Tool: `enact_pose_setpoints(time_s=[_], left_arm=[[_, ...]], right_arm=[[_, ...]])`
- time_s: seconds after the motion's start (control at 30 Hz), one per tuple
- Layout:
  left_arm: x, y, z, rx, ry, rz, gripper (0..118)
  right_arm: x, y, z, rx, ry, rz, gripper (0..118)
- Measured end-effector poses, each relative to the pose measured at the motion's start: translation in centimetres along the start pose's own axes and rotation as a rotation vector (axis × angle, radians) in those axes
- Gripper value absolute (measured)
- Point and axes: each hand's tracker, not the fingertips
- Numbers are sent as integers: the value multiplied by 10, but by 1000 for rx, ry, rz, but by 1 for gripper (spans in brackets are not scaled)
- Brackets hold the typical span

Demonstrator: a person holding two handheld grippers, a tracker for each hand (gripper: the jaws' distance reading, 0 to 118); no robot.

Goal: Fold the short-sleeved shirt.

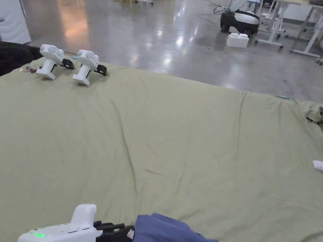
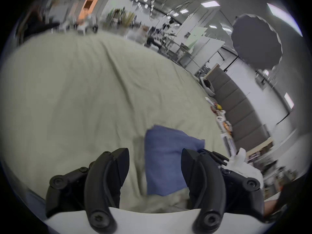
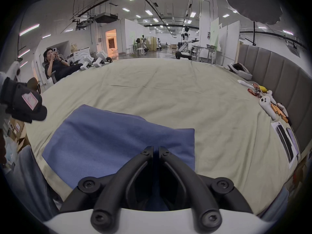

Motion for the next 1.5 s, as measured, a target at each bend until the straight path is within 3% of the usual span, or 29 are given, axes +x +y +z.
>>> enact_pose_setpoints(time_s=[0.23, 0.3, 0.5, 0.53, 0.63, 0.9, 1.13, 1.5], left_arm=[[-47, 7, -57, -254, -232, 236, 75], [-49, 6, -74, -303, -236, 268, 75], [-54, 9, -102, -288, -366, 352, 73], [-53, 9, -105, -298, -377, 337, 70], [-51, 10, -107, -324, -356, 289, 40], [-55, 9, -91, -288, -424, 324, 30], [-74, 51, -16, -216, -420, 305, 30], [-162, 154, 166, -25, -106, 283, 30]], right_arm=[[4, -2, 0, -10, 16, -6, 8], [6, -2, 0, -13, 21, -11, 8], [8, -2, 0, -17, 30, -10, 8], [8, -2, 0, -18, 30, -10, 8], [9, -1, -1, -24, 30, -21, 8], [3, 9, 4, -13, 26, 17, 8], [13, 71, 22, 167, 17, 27, 8], [82, 175, 32, 348, -80, -46, 8]])
